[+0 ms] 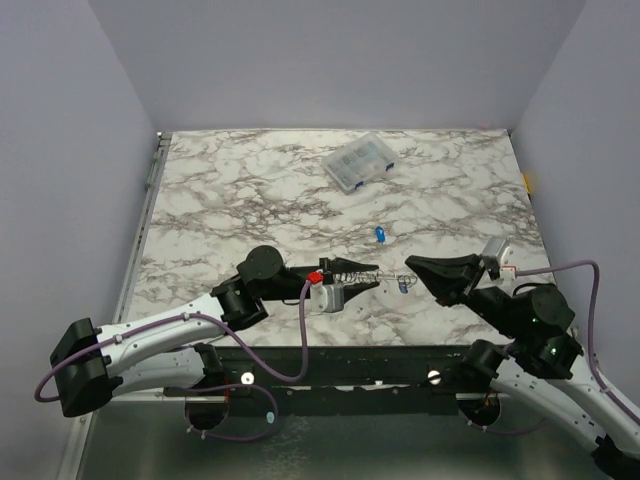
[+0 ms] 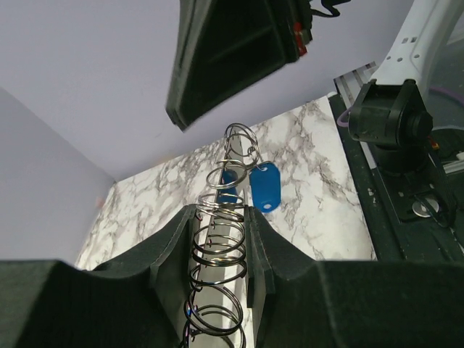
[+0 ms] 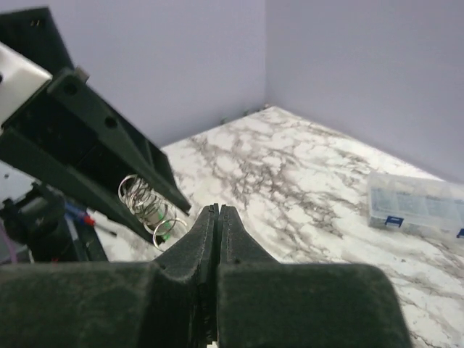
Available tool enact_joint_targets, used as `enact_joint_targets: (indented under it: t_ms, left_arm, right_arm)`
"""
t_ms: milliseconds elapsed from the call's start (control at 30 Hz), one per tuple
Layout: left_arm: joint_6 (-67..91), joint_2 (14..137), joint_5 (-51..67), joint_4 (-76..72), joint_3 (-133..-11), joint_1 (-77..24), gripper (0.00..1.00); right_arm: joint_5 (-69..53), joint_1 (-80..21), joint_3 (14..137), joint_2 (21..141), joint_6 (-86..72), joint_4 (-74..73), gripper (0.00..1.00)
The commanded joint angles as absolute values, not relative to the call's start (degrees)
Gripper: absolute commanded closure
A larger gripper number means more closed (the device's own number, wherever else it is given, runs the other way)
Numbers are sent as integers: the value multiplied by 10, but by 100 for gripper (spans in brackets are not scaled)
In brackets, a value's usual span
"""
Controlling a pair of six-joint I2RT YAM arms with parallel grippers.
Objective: Put the keys on the keyring
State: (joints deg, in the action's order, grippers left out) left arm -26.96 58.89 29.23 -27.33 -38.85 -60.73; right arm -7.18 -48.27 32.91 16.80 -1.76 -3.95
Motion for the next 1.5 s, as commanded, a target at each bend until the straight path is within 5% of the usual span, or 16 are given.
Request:
enact_joint_targets:
  t_ms: [0, 300, 600, 900, 1233, 1467]
  left_arm:
    - [-258, 575, 305, -281, -382, -603, 100]
    - [-259, 577, 292, -283, -380, -602, 100]
    - [-258, 571, 290, -293, -377, -602, 100]
    - [-259, 570, 290, -294, -375, -602, 100]
    - [-235, 582, 283, -304, -379, -600, 100]
    - [-100, 620, 215, -341, -414, -581, 100]
  right_arm:
    - [21, -479, 347, 167, -58, 14, 99]
    - [60, -479, 394, 185, -43, -61, 98]
    - [-2, -479, 481, 206, -10, -190, 58]
    - [-77, -479, 593, 332, -21, -415, 53]
    - [-169, -479, 557, 337, 88, -347, 49]
    - [-120, -479, 499, 303, 194, -282, 30]
